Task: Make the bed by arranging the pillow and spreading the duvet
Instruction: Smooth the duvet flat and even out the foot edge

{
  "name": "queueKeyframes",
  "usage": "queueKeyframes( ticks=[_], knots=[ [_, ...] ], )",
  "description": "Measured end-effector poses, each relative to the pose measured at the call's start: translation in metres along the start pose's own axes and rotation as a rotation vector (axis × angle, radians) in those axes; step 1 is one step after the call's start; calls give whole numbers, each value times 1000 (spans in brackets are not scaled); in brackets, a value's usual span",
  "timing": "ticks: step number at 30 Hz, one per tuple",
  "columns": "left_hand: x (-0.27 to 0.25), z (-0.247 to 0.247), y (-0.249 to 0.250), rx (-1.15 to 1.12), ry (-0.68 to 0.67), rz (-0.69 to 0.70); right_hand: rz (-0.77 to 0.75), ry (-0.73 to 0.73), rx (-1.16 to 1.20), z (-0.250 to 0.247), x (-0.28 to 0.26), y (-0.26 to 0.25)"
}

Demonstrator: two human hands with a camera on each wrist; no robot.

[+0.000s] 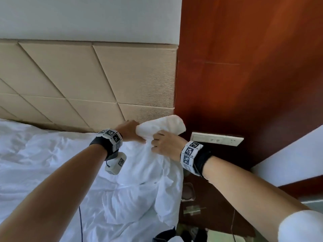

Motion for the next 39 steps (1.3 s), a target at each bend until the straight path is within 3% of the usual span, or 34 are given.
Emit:
queueKeyframes(
  ticks=[4, 8, 13, 16, 19, 23, 29, 33, 36, 39],
  knots=[
    [24, 3, -19, -67, 122, -91, 318, -293, 348, 43, 0, 1],
    [51, 12, -52, -103, 164, -181, 605, -391, 843, 99, 21, -37],
    [92, 39, -86, 26, -40, -34, 856, -536, 1233, 156, 56, -93],
    [103, 66, -101, 151, -87, 94, 1040, -575, 1402, 198, 73, -112],
    [102, 106, -125, 211, -202, 176, 1173, -574, 1479, 241, 92, -118],
    [91, 162, -170, 153, -369, 105, 1230, -468, 1595, 295, 124, -134],
    [106, 219, -212, 149, -371, 171, 1362, -279, 1791, 362, 142, -163],
    [113, 240, -213, 54, -376, 222, 1381, -509, 1785, 407, 121, -181],
    [121, 233, -222, -36, -310, 151, 1456, -709, 1683, 472, 101, -220],
    [133, 214, -242, -65, -274, -13, 1459, -764, 1500, 426, 103, -188]
  ],
)
Point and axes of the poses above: each hand's wrist, its own x-axis towards the middle knuckle, its own z-axis out of the palm, y = z × x, the point moved 1 cm from there along x, towards the middle knuckle, and after that the axes turned 13 degrees about -x, right-handed, at the moved point
